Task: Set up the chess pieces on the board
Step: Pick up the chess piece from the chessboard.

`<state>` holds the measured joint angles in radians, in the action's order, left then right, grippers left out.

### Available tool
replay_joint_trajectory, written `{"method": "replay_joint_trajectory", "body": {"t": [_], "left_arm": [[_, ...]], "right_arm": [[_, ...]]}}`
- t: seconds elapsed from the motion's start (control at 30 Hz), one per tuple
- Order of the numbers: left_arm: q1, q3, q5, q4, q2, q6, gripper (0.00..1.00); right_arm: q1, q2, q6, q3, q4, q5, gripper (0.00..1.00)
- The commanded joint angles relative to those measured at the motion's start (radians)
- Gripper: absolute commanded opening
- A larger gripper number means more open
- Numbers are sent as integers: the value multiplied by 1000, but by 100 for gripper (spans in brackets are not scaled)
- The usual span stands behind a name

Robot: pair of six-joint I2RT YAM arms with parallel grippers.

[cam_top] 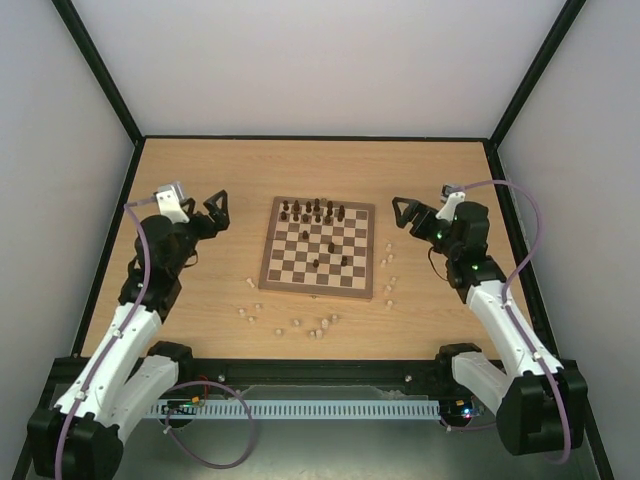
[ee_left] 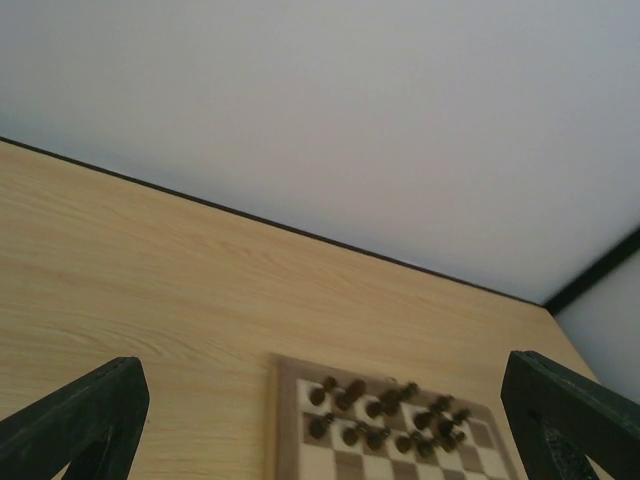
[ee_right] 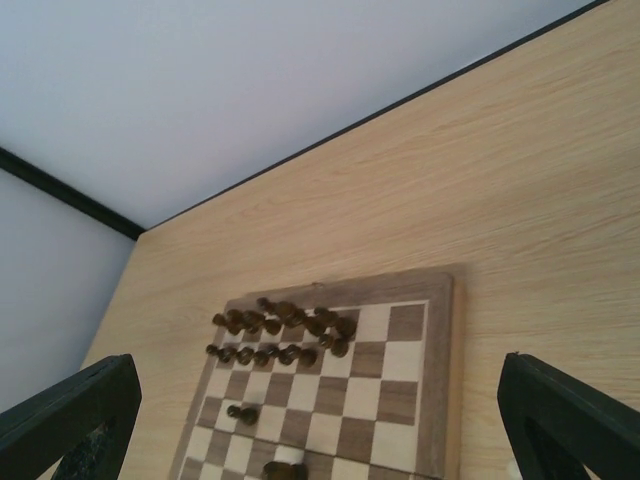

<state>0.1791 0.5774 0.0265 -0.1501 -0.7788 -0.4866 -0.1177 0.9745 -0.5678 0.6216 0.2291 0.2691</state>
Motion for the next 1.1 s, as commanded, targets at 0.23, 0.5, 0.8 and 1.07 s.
{"method": "replay_joint_trajectory", "body": {"t": [0.23, 0.5, 0.8, 1.07], "left_arm": [[116, 171, 201, 44, -151, -33, 100], [118, 50, -29, 2, -70, -166, 100], [115, 125, 117, 76, -175, -83, 100], [121, 46, 132, 47, -134, -55, 100]], "right_arm": [[0, -59, 35, 122, -212, -32, 99], [-1, -147, -23, 80, -221, 29, 98], [0, -63, -35, 125, -241, 76, 99], [0, -86, -63, 99, -243, 35, 99]]}}
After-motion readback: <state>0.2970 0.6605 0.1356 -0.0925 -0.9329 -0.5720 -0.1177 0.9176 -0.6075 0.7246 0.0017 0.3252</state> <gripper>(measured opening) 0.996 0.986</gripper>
